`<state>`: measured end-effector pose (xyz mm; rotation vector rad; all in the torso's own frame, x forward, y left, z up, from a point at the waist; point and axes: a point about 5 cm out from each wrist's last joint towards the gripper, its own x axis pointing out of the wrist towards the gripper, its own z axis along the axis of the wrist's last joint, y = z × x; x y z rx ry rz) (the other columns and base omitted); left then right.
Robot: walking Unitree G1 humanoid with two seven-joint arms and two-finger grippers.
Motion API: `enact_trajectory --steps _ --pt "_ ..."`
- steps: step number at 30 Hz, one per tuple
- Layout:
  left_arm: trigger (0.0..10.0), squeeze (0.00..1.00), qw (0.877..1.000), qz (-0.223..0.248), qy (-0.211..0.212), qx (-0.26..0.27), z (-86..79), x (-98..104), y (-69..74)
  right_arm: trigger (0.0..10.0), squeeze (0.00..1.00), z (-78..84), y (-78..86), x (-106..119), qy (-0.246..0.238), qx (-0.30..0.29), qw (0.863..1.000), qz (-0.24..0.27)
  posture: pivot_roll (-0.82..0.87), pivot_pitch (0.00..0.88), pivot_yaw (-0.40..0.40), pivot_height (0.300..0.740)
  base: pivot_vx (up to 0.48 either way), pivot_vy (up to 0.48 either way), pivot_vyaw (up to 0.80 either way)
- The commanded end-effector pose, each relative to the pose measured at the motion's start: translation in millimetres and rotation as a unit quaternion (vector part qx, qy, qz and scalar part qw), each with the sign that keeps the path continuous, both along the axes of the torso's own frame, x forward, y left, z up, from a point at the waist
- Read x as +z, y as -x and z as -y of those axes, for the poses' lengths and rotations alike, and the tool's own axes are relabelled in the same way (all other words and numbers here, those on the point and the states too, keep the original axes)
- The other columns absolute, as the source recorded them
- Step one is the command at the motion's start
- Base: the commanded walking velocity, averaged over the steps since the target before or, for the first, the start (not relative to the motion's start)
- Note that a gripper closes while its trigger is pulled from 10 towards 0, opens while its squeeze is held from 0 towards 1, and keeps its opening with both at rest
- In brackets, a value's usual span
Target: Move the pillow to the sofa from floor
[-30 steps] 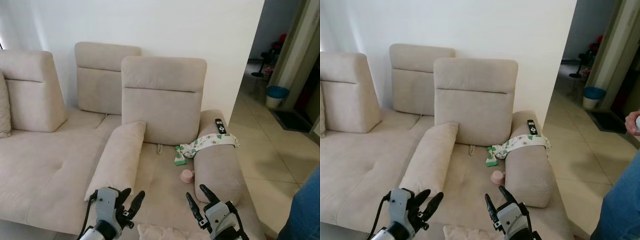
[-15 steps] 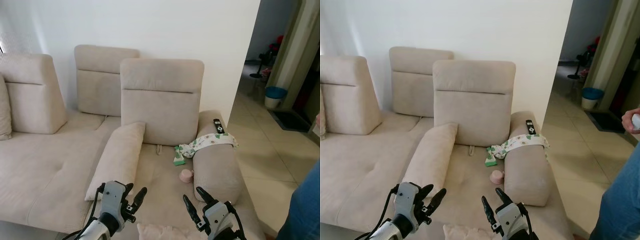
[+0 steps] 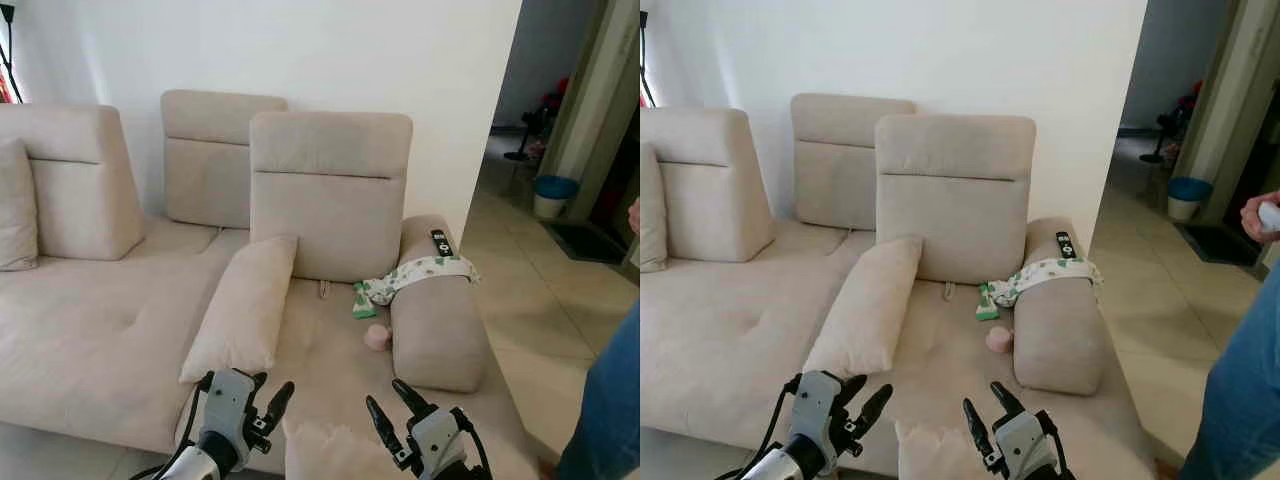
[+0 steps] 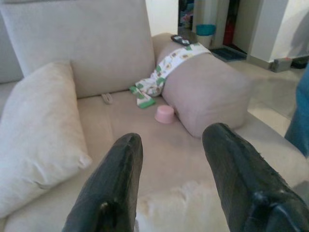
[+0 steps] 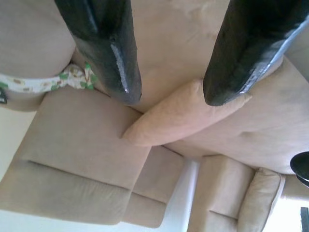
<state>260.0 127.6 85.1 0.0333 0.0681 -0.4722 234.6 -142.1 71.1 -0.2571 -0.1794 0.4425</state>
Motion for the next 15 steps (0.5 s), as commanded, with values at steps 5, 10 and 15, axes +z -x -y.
enact_trajectory --steps 5,10,15 --pt "10.0 0.00 1.000 0.000 -0.014 -0.005 1.1 -2.2 0.2 10.0 0.00 -0.1 0.7 0.2 -0.006 -0.002 1.000 -0.003 0.11 0.000 0.031 0.615 0.000 0.000 0.00" --pt "10.0 0.00 1.000 0.006 -0.020 -0.008 2.8 -0.7 -0.8 10.0 0.00 1.8 2.0 -1.1 -0.006 -0.005 1.000 -0.006 0.11 0.000 0.035 0.600 0.000 0.000 0.00" --pt "10.0 0.00 0.997 0.026 -0.068 -0.015 6.3 4.1 -3.3 10.0 0.00 3.5 4.5 -4.7 -0.007 0.001 1.000 -0.019 0.11 0.000 0.035 0.580 0.000 0.000 0.00"
